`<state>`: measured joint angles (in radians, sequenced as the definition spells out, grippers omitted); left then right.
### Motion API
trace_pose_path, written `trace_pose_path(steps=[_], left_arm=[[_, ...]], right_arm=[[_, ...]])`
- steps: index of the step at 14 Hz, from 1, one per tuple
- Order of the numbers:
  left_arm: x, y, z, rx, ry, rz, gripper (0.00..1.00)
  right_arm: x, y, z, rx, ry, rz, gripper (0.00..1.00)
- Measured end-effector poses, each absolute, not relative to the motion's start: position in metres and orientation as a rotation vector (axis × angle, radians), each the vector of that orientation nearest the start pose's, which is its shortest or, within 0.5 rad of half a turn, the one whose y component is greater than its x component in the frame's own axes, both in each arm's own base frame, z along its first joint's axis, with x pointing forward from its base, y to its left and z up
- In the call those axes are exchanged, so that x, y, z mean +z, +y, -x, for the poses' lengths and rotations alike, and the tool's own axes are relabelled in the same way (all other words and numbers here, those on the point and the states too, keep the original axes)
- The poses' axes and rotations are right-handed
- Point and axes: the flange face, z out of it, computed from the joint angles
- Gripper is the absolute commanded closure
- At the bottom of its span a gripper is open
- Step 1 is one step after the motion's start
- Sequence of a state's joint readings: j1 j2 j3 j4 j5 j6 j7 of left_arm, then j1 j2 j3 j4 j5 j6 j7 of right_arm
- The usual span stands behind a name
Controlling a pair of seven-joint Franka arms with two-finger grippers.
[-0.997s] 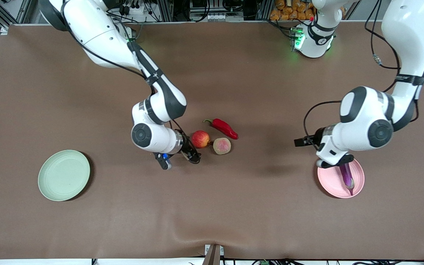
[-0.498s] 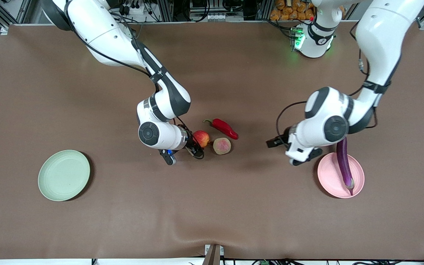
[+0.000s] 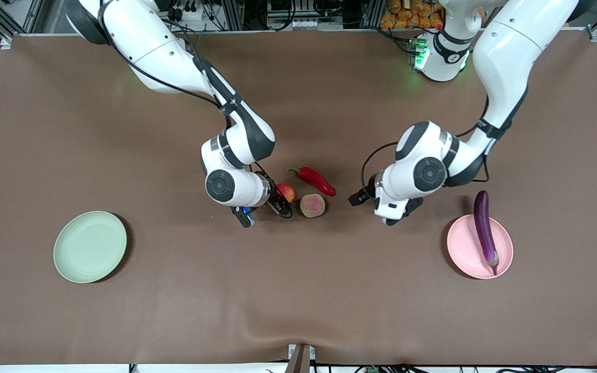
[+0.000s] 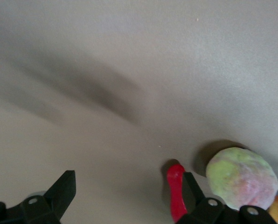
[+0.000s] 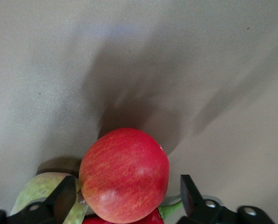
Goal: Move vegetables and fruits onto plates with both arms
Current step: 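Grasp the red apple with the right gripper while the left gripper reaches the chili, then carry the apple to the green plate while the left gripper grasps the chili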
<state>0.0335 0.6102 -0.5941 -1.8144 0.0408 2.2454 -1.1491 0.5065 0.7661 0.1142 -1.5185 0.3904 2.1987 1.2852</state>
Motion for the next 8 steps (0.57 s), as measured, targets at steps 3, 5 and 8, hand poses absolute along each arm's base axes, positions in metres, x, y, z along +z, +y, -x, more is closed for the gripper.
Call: trace_pose_path(steps=[3,5,8], left_arm=[[0.24,-0.331,-0.549,0.442,-1.134,3.054,0.0],[0.228,-0.335,-0.542,0.425,-1.175,3.067,0.0],[0.211,-0.341,-0.534,0.431,-1.247,3.055,0.0]], right_arm=[[0.209,0.407,-0.576,0.502,1.313,2.648,1.0],[0.214,0.397,-0.585,0.488,1.323,2.653,1.0],[0.248,0.358,-0.619,0.562,1.272,2.691,1.0]])
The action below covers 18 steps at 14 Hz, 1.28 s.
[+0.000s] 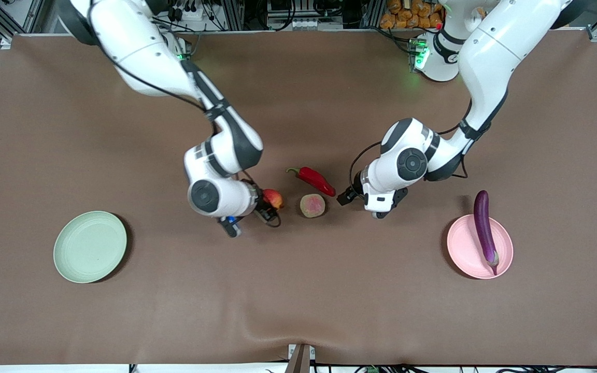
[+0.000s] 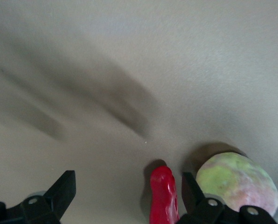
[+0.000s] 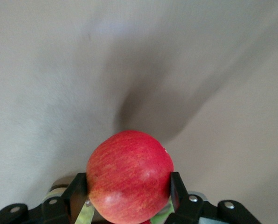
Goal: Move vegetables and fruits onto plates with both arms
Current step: 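Carry the apple to the green plate while the left gripper grasps the chili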
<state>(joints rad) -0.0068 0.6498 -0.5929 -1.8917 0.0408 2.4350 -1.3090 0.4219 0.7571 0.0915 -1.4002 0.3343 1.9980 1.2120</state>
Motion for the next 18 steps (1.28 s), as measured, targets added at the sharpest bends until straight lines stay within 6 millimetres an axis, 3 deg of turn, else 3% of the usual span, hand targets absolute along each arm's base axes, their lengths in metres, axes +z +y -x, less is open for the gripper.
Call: trace_pose_path(steps=[2,4,9,13,15,17,18], left_arm=[[0.204,-0.348,-0.53,0.435,-1.299,3.042,0.0],[0.196,-0.353,-0.529,0.429,-1.35,3.04,0.01],[0.171,-0.366,-0.517,0.386,-1.384,2.993,0.06],[0.164,-0.375,-0.513,0.347,-1.437,2.98,0.1],[0.164,-0.374,-0.513,0.347,-1.444,2.976,0.17],[0.164,-0.375,-0.512,0.351,-1.465,2.963,0.21],[0.164,-0.375,-0.512,0.351,-1.469,2.96,0.21]], right_arm=[[0.284,0.314,-0.646,0.606,1.184,2.711,1.0],[0.307,0.259,-0.668,0.633,1.077,2.735,1.0],[0.314,0.075,-0.694,0.621,0.626,2.934,1.0],[0.315,-0.049,-0.696,0.566,0.229,3.062,1.0],[0.311,-0.089,-0.701,0.465,0.1,3.078,1.0],[0.296,-0.117,-0.7,0.427,0.012,3.074,1.0],[0.286,-0.128,-0.699,0.426,-0.013,3.066,0.83]])
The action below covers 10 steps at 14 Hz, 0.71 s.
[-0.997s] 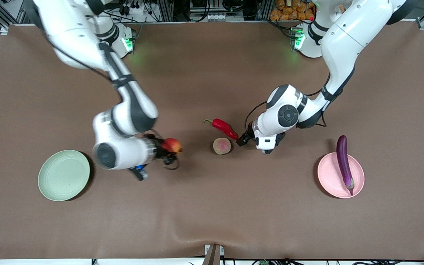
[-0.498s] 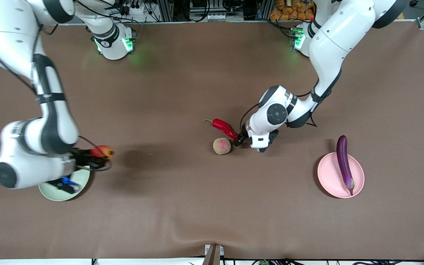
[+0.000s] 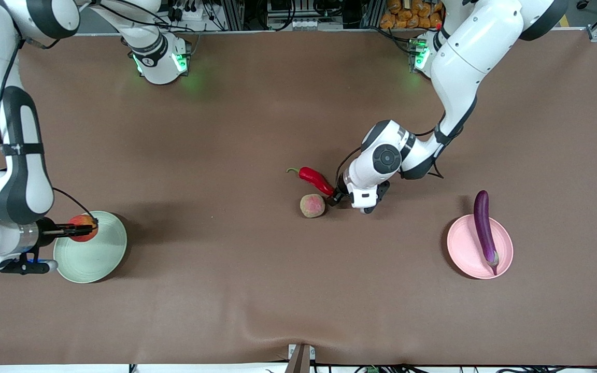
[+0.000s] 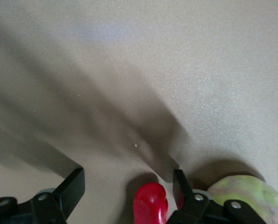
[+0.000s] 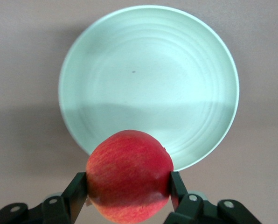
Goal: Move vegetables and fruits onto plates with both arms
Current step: 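Carry the apple to the green plate while the left gripper grasps the chili, then release the apple on the green plate while the left gripper lifts the chili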
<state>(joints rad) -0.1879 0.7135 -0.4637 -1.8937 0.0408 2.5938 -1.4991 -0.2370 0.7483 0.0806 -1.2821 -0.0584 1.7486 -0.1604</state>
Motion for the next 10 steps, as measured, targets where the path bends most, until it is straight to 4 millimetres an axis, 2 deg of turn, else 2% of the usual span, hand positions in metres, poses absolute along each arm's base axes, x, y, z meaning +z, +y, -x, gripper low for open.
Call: trace_pose_path(steps=[2,3,6,7,8,10], left_arm=[[0.164,-0.378,-0.51,0.353,-1.482,2.953,0.21],[0.164,-0.382,-0.508,0.354,-1.485,2.95,0.23],[0.166,-0.395,-0.501,0.357,-1.487,2.949,0.25],[0.167,-0.396,-0.501,0.356,-1.491,2.949,0.32],[0.167,-0.398,-0.501,0.357,-1.494,2.949,0.51],[0.168,-0.405,-0.498,0.361,-1.499,2.949,0.98]], right_arm=[[0.264,-0.142,-0.696,0.432,-0.023,3.056,0.52],[0.254,-0.143,-0.695,0.432,-0.024,3.054,0.01],[0.238,-0.14,-0.691,0.449,-0.03,3.046,0.0],[0.238,-0.14,-0.691,0.449,-0.03,3.046,0.0],[0.239,-0.14,-0.691,0.447,-0.03,3.047,0.0],[0.242,-0.138,-0.693,0.438,-0.036,3.046,0.0]])
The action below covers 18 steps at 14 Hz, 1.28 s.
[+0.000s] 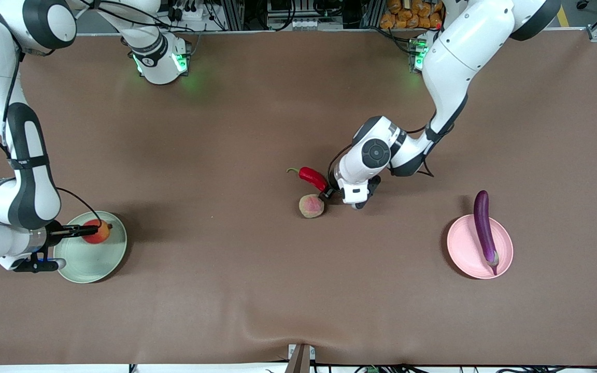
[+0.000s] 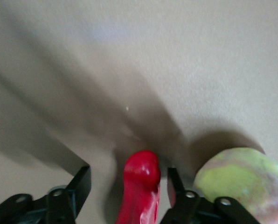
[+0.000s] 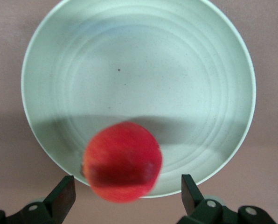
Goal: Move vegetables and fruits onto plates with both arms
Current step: 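Release the apple on the green plate while the left gripper lifts the chili, then lower the chili onto the pink plate while the right gripper reaches the peach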
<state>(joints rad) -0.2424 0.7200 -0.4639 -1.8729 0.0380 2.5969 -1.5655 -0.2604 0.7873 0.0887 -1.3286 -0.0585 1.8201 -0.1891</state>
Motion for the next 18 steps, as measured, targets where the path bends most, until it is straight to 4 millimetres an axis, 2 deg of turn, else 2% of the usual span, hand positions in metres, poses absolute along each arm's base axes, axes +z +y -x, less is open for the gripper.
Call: trace_pose_path(steps=[3,6,9,11,13,15,17,18], left_arm=[[0.17,-0.409,-0.498,0.36,-1.502,2.952,1.0],[0.17,-0.41,-0.499,0.358,-1.504,2.955,1.0],[0.182,-0.41,-0.508,0.338,-1.51,2.97,1.0],[0.205,-0.405,-0.514,0.329,-1.435,2.971,1.0],[0.239,-0.388,-0.522,0.316,-1.299,2.977,1.0],[0.27,-0.356,-0.537,0.305,-1.165,2.991,1.0],[0.287,-0.316,-0.554,0.31,-1.072,3.0,1.0],[0.291,-0.297,-0.564,0.32,-1.032,3.007,1.0]], right_arm=[[0.255,-0.124,-0.693,0.472,-0.066,3.027,0.0],[0.28,-0.1,-0.696,0.51,-0.07,3.025,0.0],[0.291,-0.057,-0.697,0.576,0.065,3.03,0.0],[0.296,-0.016,-0.696,0.634,0.202,2.981,0.0],[0.307,0.017,-0.694,0.684,0.336,2.905,0.0],[0.315,0.049,-0.693,0.725,0.475,2.842,0.0],[0.319,0.101,-0.688,0.754,0.574,2.838,0.0],[0.32,0.138,-0.684,0.753,0.605,2.855,0.0]])
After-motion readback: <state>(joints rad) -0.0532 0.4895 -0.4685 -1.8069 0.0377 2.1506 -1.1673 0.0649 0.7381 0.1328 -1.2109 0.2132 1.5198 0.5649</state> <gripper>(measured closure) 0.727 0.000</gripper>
